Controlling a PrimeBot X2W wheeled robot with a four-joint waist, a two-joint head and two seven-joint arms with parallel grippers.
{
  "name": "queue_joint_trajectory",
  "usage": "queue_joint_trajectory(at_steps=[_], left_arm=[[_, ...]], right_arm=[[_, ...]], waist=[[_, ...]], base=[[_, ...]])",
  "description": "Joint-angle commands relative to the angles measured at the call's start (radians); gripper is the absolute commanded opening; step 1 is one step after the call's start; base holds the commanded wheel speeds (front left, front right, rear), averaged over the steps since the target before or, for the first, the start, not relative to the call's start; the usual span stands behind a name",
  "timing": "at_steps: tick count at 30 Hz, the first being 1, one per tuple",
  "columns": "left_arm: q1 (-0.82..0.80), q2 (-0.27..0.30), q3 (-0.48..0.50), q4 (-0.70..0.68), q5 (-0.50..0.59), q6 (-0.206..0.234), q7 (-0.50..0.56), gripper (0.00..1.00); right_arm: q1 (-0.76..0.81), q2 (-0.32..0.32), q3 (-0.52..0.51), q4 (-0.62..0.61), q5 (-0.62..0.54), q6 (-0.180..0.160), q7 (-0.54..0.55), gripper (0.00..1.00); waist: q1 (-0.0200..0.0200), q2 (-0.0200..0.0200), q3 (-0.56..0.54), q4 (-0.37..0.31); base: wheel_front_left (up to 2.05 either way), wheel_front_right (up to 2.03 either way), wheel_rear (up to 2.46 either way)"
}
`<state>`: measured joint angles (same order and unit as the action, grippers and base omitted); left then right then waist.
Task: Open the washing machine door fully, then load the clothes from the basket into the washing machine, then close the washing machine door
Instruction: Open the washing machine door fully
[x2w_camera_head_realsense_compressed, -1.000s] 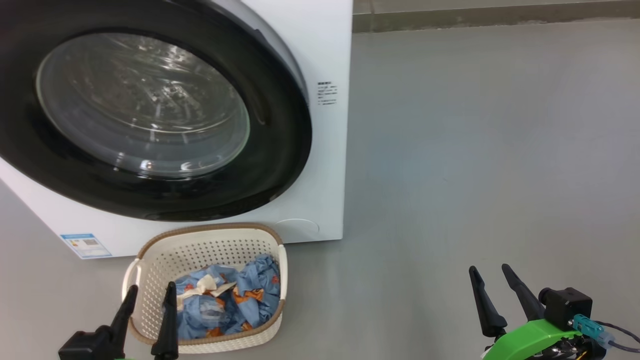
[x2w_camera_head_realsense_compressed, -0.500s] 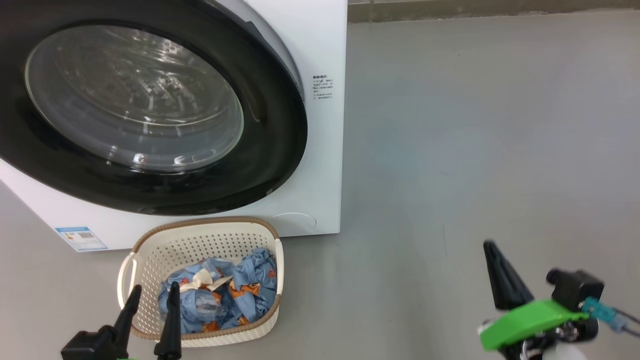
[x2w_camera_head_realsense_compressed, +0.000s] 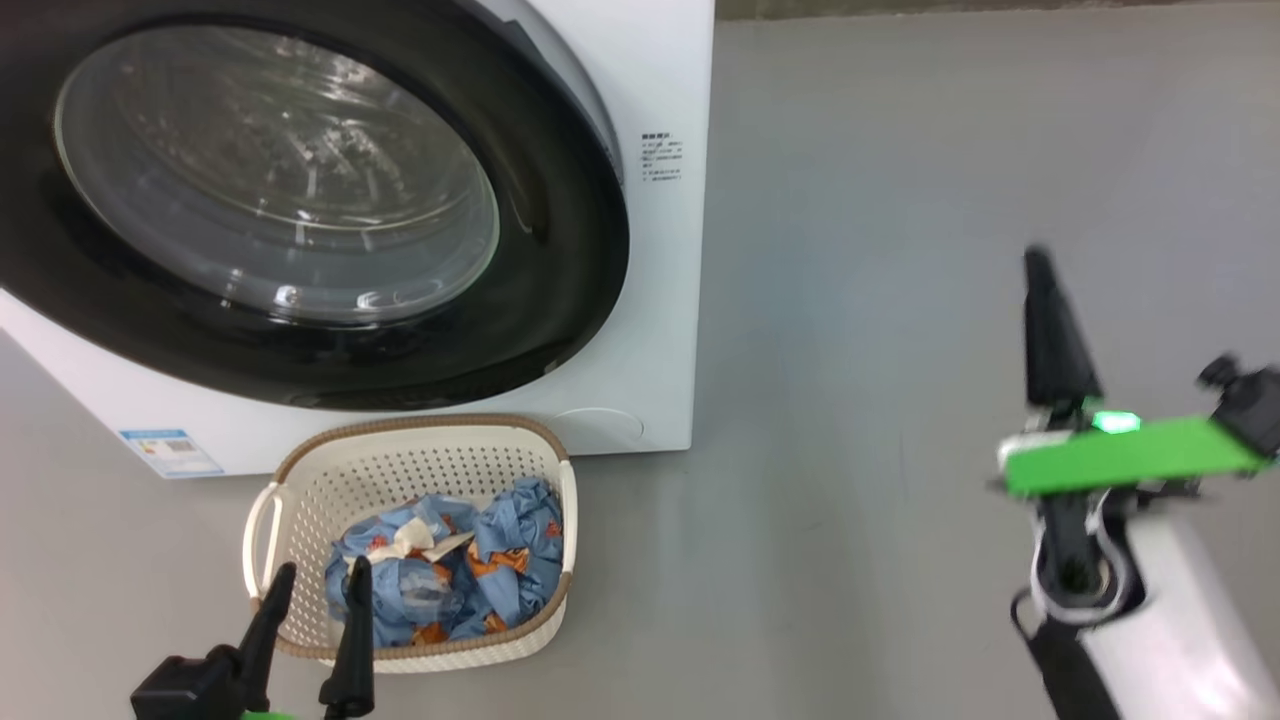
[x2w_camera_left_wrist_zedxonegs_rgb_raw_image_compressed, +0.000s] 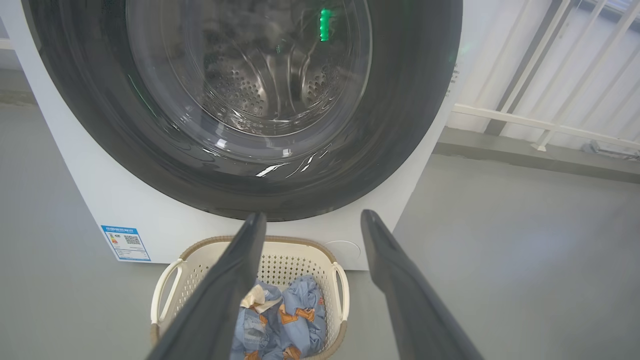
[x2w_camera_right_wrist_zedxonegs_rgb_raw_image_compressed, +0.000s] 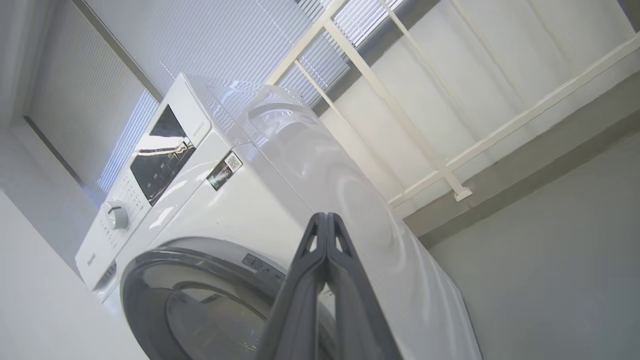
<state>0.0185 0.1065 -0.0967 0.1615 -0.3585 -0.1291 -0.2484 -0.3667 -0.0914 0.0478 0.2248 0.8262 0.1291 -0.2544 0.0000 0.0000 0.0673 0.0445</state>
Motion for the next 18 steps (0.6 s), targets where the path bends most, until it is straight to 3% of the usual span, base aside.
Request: queue_joint_trajectory(at_steps=[1, 10, 13, 18], left_arm=[[-0.048, 0.009, 0.027, -0.03, -0.012, -0.002, -0.013, 1.0], [-0.096, 0.005, -0.002, -0.032, -0.031, -0.002, -0.013, 1.0], [-0.116, 0.004, -0.02, -0.032, -0.038, -0.002, -0.013, 1.0], [-0.149, 0.0, -0.05, -0.035, -0.054, -0.002, -0.013, 1.0]], right_arm=[[-0.067, -0.002, 0.024, -0.044, 0.072, 0.002, -0.007, 0.0], [-0.275, -0.113, 0.116, -0.007, 0.532, 0.002, 0.027, 0.0], [-0.346, -0.145, 0.125, 0.035, 0.66, 0.002, 0.112, 0.0], [-0.444, -0.182, 0.141, 0.117, 0.767, 0.002, 0.277, 0.0]], waist=[[0.0, 0.0, 0.014, 0.012], [0.0, 0.0, 0.066, 0.064], [0.0, 0.0, 0.09, 0.089], [0.0, 0.0, 0.135, 0.134]], base=[[0.0, 0.0, 0.0], [0.0, 0.0, 0.0], [0.0, 0.0, 0.0], [0.0, 0.0, 0.0]])
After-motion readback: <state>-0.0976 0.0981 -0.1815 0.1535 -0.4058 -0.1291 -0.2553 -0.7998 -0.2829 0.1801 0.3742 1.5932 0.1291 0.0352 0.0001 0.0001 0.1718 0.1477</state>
